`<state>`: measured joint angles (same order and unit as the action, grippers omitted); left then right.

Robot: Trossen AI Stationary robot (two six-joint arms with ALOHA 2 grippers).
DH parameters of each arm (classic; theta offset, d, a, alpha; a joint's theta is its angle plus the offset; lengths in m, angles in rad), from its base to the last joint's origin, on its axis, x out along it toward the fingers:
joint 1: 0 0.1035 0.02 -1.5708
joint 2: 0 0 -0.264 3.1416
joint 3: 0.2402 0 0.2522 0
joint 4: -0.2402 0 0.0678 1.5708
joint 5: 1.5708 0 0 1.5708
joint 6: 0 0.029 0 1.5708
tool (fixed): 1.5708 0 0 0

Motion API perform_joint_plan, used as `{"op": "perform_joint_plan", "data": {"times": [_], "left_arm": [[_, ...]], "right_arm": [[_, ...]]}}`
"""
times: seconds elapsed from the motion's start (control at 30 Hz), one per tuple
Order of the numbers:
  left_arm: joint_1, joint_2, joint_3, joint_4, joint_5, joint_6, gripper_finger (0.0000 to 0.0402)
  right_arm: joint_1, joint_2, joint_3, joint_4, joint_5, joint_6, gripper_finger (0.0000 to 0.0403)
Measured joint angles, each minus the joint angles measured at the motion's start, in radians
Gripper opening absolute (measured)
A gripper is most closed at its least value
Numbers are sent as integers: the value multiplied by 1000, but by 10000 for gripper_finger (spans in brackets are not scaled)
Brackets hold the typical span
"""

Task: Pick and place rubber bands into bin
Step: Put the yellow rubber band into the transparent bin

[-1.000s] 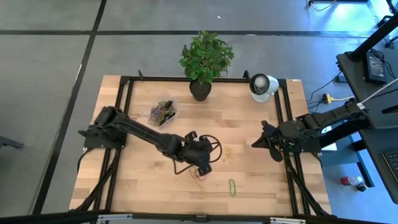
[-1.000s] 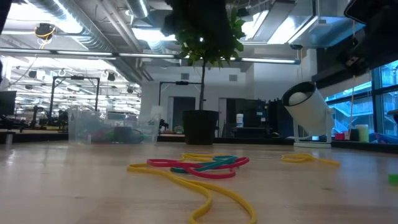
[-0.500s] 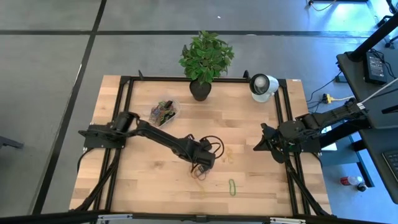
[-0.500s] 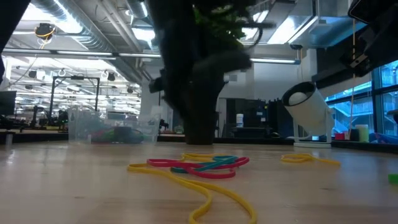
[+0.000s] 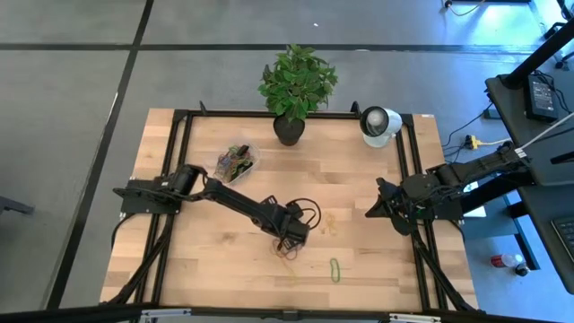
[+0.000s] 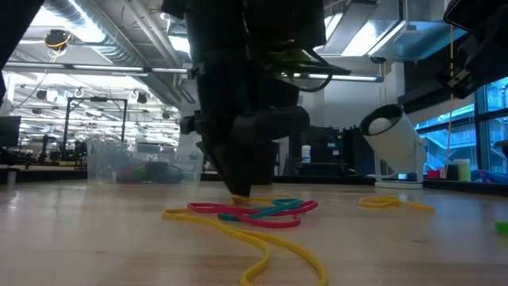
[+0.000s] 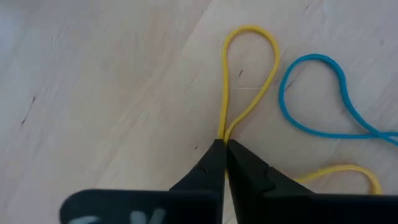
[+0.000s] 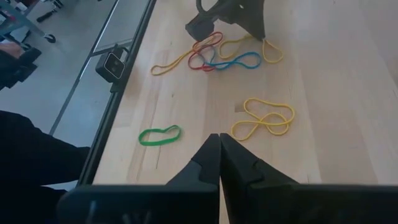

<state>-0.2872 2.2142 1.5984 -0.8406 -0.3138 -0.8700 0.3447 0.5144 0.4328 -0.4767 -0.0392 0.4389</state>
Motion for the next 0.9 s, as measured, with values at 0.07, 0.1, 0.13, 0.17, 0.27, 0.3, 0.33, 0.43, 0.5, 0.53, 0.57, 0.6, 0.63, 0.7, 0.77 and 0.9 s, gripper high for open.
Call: {"op": "perform_joint_plan", "data": {"times": [0.07, 0.1, 0.13, 0.17, 0.27, 0.3, 0.33, 0.43, 0.5, 0.53, 0.57, 0.6, 0.63, 0.7, 0.77, 0.9], "left_arm": [[-3, -9, 4, -1, -1, -6, 4], [-4, -18, 4, 0, -1, -10, 3], [-6, -24, 2, 4, -1, -19, 2], [-7, -33, 1, 10, 2, -29, 2], [-16, -98, 0, 14, 3, -34, 2], [-17, -125, 2, 16, -4, -34, 2], [-17, -151, 4, 16, -19, -34, 2], [-20, -208, 1, 6, -90, -34, 2], [-26, -254, 1, -1, -132, -29, 2], [-28, -279, 2, 2, -149, -20, 2], [-28, -299, 3, -1, -155, -9, 2], [-27, -315, 3, -10, -160, -1, 2], [-25, -325, 3, -21, -164, 2, 2], [-21, -346, 2, -50, -182, 2, 2], [-19, -379, 2, -97, -211, 0, 2], [-4, -439, 2, -224, -252, -70, 2]], "right_arm": [[0, 0, 0, 0, 0, 1, 5], [0, 0, 0, 0, 0, 1, 5], [0, 0, 0, 0, 0, 1, 5], [0, 0, 0, 0, 0, 1, 5], [0, 0, 0, 0, 0, 1, 5], [0, 0, 0, 0, 0, 0, 5], [0, 1, 0, 0, 0, -3, 5], [0, 0, 0, 0, 2, -4, 5], [0, 0, 0, 0, 12, -5, 5], [0, 0, 0, 0, 16, -5, 5], [0, 0, 0, 0, 18, -6, 5], [0, 1, 0, 0, 18, -6, 5], [0, 1, 0, 1, 19, -6, 5], [0, 1, 0, 1, 19, -6, 5], [0, 1, 0, 0, 19, -4, 5], [0, 1, 0, 1, 20, 1, 5]]}}
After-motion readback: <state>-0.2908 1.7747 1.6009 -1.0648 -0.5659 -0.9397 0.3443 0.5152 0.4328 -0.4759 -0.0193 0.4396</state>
